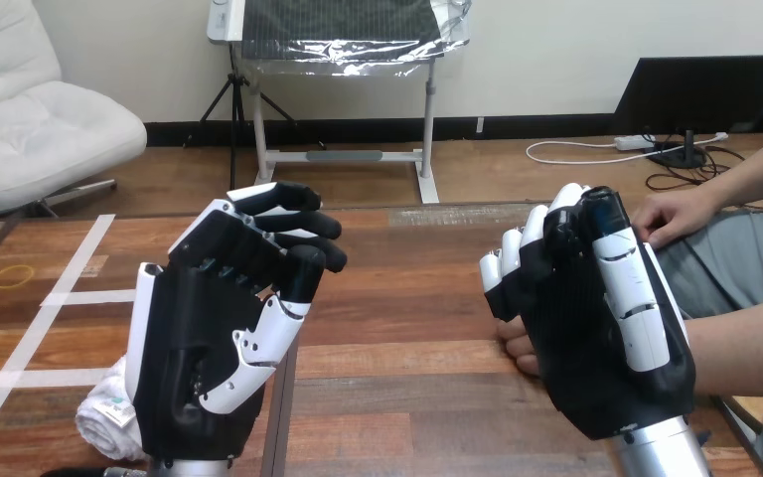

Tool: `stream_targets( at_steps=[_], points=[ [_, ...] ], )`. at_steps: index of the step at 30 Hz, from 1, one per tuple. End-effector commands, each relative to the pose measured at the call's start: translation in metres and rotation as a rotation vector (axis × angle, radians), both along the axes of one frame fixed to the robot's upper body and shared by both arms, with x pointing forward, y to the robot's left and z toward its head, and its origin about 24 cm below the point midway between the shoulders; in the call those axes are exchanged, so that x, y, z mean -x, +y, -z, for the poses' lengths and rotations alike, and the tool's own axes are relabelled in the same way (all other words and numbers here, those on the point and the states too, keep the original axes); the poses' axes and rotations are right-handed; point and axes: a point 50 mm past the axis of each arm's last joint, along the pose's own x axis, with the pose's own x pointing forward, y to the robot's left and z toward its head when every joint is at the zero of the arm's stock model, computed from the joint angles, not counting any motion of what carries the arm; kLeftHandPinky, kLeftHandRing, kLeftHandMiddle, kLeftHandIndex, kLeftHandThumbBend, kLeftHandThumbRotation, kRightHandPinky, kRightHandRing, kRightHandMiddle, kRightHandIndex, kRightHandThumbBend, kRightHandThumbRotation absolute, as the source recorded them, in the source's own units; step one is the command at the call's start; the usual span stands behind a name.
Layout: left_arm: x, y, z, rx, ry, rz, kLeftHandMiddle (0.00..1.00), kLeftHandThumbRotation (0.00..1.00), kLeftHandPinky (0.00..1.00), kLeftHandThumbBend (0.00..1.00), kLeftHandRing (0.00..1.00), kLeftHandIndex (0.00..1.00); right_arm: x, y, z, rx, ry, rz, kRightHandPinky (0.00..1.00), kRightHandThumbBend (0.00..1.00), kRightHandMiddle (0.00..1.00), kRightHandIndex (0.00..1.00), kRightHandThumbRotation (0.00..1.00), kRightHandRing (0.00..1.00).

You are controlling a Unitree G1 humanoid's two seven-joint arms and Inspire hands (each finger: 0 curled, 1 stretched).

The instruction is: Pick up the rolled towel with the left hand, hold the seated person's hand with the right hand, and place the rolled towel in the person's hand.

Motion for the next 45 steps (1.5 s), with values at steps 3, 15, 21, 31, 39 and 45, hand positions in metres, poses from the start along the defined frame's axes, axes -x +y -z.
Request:
stream_targets(
  at_steps=[3,15,21,31,39,45],
  points=[
    [0.0249,-0.0077,0.0192,0.044,0.124,0.004,0.55,0.25,0.46,0.48,0.48,0.59,0.0074,0.0011,0.0042,-0.042,0.013,0.033,0.08,0.51,0.26,0.31,0.39,0.16],
    [0.0252,-0.0077,0.0185,0.029,0.122,0.002,0.55,0.25,0.47,0.49,0.48,0.60,0.0067,0.0006,0.0053,-0.075,0.032,0.024,0.08,0.53,0.26,0.30,0.39,0.16],
    [0.0249,-0.0079,0.0186,0.021,0.125,-0.010,0.56,0.25,0.48,0.49,0.49,0.61,0.0060,-0.0004,0.0062,-0.068,0.032,0.031,0.08,0.52,0.26,0.30,0.37,0.16],
    [0.0245,-0.0081,0.0187,0.001,0.138,-0.027,0.56,0.25,0.48,0.50,0.49,0.61,0.0047,-0.0014,0.0073,-0.058,0.032,0.038,0.08,0.53,0.26,0.31,0.38,0.16],
    [0.0236,-0.0091,0.0182,0.008,0.128,-0.016,0.56,0.24,0.48,0.52,0.49,0.61,0.0036,-0.0018,0.0079,-0.058,0.032,0.037,0.08,0.54,0.26,0.31,0.38,0.16],
    [0.0228,-0.0090,0.0186,0.004,0.126,-0.015,0.56,0.24,0.48,0.52,0.50,0.62,0.0027,-0.0015,0.0082,-0.065,0.037,0.036,0.08,0.56,0.26,0.31,0.38,0.17]
  ],
)
